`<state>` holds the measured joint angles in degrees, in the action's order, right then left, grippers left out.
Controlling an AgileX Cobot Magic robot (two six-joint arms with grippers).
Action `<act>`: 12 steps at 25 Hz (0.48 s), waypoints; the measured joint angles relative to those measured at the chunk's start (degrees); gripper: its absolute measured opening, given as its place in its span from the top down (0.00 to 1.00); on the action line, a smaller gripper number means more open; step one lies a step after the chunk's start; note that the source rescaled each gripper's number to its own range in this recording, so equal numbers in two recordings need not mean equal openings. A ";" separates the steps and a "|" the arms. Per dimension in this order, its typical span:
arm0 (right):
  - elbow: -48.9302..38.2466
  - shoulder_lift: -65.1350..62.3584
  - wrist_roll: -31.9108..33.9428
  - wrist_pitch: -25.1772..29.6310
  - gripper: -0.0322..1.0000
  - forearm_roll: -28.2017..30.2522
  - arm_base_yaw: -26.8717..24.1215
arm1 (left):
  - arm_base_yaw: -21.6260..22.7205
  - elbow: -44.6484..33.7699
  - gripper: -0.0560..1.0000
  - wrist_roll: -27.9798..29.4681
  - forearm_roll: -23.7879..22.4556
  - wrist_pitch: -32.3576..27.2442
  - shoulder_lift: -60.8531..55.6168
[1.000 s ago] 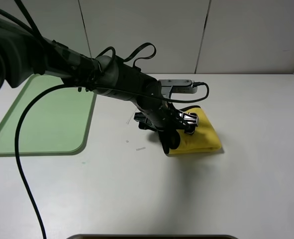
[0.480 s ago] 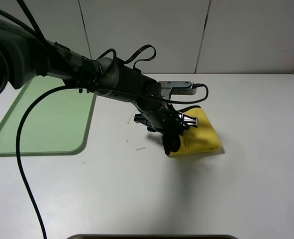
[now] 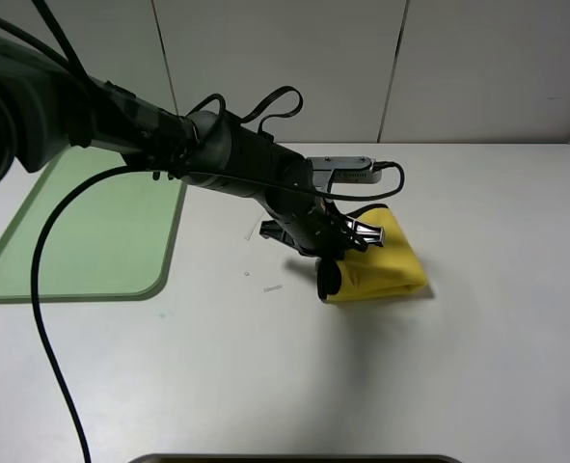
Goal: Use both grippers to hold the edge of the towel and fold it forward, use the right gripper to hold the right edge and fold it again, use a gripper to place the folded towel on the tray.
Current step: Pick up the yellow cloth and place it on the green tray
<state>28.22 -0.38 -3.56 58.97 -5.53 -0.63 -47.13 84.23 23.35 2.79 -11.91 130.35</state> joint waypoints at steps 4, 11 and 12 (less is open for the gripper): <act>0.00 0.00 0.00 0.00 0.00 0.00 0.00 | 0.27 0.18 0.85 0.00 -0.15 -4.38 -1.24; 0.00 0.00 0.00 0.00 0.00 0.00 0.00 | 1.93 0.18 0.85 -1.05 -2.79 -15.98 -5.29; 0.00 0.00 0.00 0.00 0.00 0.00 0.00 | 2.18 0.18 0.85 -1.09 -3.77 -17.16 -6.06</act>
<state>28.22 -0.38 -3.56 58.97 -5.53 -0.63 -44.95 84.41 22.26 -0.97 -29.07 124.29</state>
